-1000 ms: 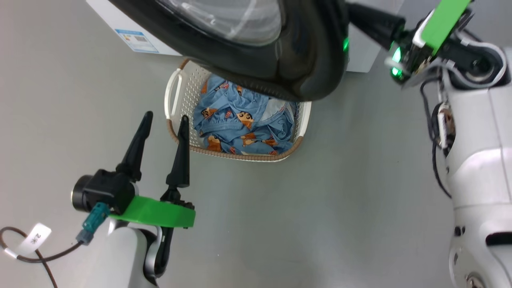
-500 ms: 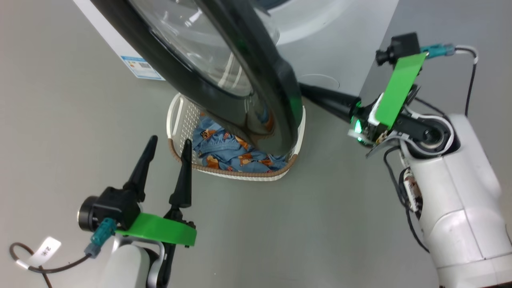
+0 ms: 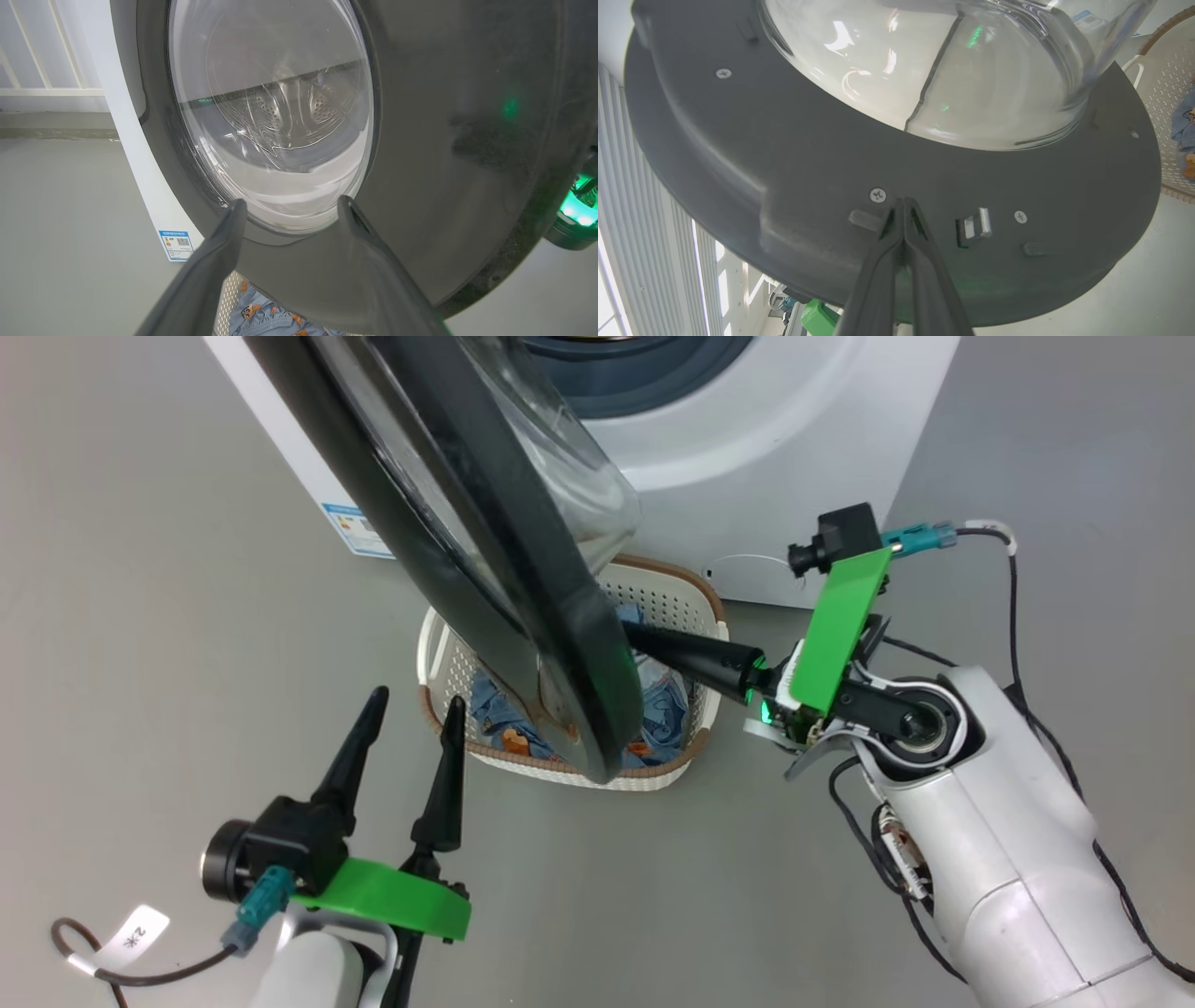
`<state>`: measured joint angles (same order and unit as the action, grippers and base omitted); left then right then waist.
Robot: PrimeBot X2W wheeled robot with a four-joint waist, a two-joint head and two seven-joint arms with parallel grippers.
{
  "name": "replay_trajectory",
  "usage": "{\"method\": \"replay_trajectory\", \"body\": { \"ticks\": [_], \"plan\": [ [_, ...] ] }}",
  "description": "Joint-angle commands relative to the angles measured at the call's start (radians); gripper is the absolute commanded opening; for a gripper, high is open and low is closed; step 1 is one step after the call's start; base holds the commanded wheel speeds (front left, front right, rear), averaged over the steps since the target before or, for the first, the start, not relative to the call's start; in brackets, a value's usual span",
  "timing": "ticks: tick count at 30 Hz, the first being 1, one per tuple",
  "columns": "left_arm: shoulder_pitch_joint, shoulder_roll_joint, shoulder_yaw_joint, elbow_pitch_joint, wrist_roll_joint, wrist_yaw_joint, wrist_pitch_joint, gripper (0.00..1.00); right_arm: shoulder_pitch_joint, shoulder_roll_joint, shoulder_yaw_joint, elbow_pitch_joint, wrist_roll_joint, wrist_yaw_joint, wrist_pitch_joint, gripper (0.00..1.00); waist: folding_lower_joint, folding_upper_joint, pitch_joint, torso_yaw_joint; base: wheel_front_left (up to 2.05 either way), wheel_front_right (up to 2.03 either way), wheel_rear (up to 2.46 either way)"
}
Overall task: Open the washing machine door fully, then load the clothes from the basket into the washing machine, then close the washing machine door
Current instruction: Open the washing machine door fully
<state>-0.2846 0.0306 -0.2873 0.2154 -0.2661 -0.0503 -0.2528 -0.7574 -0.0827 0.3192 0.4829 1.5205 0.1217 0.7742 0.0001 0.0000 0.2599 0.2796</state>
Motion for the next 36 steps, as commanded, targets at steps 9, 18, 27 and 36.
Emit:
{"method": "replay_trajectory", "body": {
  "ticks": [9, 18, 27, 36],
  "plan": [
    [0.025, 0.02, 0.015, -0.012, -0.001, -0.004, -0.009, 1.0, 0.016, 0.032, 0.109, 0.002, 0.066, 0.009, -0.055, 0.0, 0.0, 0.0, -0.028, 0.028, 0.0, 0.0, 0.0],
    [0.039, 0.02, 0.019, -0.01, 0.004, -0.001, -0.009, 1.0, 0.02, 0.031, 0.106, 0.025, 0.082, 0.009, -0.099, 0.0, 0.0, 0.0, -0.041, 0.015, 0.0, 0.0, 0.0],
    [0.051, 0.02, 0.042, -0.013, 0.011, 0.002, -0.009, 1.0, 0.1, -0.02, 0.013, -0.077, 0.07, 0.009, -0.245, 0.0, 0.0, 0.0, -0.05, -0.023, 0.0, 0.0, 0.0],
    [0.052, 0.02, 0.07, -0.008, 0.032, -0.009, -0.009, 1.0, 0.29, -0.083, -0.076, -0.289, 0.004, 0.009, -0.428, 0.0, 0.0, 0.0, -0.06, -0.072, 0.0, 0.0, 0.0]
  ]
}}
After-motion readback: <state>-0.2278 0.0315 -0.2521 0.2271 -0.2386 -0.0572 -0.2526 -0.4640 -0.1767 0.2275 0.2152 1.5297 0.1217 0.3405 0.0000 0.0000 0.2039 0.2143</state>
